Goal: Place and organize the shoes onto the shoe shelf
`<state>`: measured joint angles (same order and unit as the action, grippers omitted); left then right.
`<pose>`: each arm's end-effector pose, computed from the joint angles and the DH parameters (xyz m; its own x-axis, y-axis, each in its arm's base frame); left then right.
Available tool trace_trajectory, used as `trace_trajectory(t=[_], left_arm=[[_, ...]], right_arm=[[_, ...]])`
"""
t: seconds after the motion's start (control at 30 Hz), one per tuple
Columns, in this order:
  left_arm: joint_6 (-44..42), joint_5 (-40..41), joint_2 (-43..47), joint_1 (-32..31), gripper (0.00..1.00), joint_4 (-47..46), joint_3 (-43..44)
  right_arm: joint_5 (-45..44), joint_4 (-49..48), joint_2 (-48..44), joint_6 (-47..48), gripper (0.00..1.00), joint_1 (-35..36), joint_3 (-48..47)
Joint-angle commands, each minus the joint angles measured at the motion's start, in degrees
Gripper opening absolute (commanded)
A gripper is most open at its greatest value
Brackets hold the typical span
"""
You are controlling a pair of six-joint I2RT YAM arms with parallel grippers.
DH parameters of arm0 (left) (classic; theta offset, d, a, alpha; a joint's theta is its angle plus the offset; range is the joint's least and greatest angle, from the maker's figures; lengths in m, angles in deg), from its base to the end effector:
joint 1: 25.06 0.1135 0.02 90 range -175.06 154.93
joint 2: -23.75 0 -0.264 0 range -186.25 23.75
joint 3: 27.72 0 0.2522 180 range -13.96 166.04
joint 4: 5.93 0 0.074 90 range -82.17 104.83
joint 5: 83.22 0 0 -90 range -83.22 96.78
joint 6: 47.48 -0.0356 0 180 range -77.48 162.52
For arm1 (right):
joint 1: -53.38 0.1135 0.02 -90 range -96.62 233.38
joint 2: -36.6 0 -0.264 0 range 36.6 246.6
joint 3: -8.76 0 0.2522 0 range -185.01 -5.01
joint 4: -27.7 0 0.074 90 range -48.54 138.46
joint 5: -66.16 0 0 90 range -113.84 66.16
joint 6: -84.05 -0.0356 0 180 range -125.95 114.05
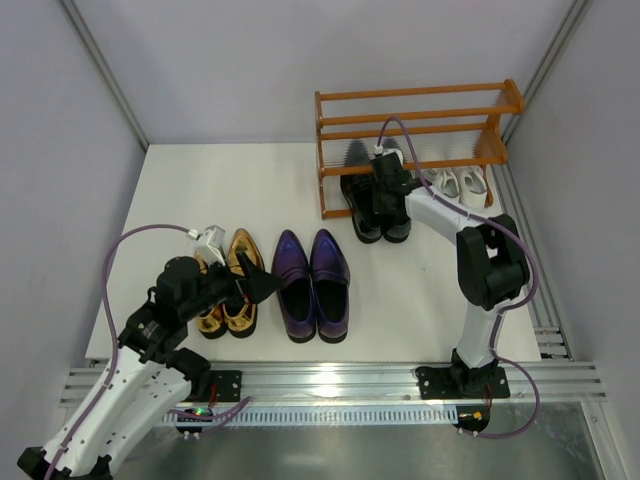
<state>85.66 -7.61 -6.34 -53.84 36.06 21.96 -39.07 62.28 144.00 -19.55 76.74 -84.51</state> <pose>0.1092 -0.0701 0.2891 -0.7003 -0.3710 -0.6099 0.2588 0.6642 -0.7013 0.3847 0.1560 0.2224 -0.7230 -0.0651 -0.6878 -0.0550 0.9978 -0.0367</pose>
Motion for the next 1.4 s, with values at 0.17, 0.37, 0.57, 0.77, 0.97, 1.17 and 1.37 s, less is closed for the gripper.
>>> trace_trajectory(t=[0.17, 0.37, 0.57, 0.77, 0.97, 1.17, 1.37], left_arm=[[0.9, 0.95, 1.96, -0.14, 1.0, 1.22, 2.13], [1.07, 0.95, 2.49, -0.23, 1.0, 1.83, 2.13], [1.34, 1.12, 3.19, -0.14, 1.0, 2.01, 1.7], [1.25, 0.94, 3.45, -0.14, 1.0, 2.53, 2.13], [1.43, 1.12, 3.98, -0.23, 1.0, 2.97, 2.05], [1.43, 0.86, 4.07, -0.23, 1.0, 3.32, 2.49], [1.43, 1.12, 3.98, -0.14, 1.0, 3.33, 2.49]], right_arm=[[-3.94, -11.24, 0.45, -0.98, 0.04, -0.5, -9.35], [-3.5, -10.36, 1.94, -2.12, 0.04, -0.5, -12.16], [-3.15, -10.88, 2.12, -3.7, 0.04, -1.2, -12.43], [-1.57, -9.13, 4.4, -4.24, 0.04, -1.91, -14.97], [-0.25, -8.43, 5.98, -4.5, 0.16, -2.35, -15.42], [0.37, -8.25, 5.2, -4.15, 0.47, -2.35, -14.54], [-0.68, -9.22, 0.54, -3.53, 0.68, -2.44, -9.71]])
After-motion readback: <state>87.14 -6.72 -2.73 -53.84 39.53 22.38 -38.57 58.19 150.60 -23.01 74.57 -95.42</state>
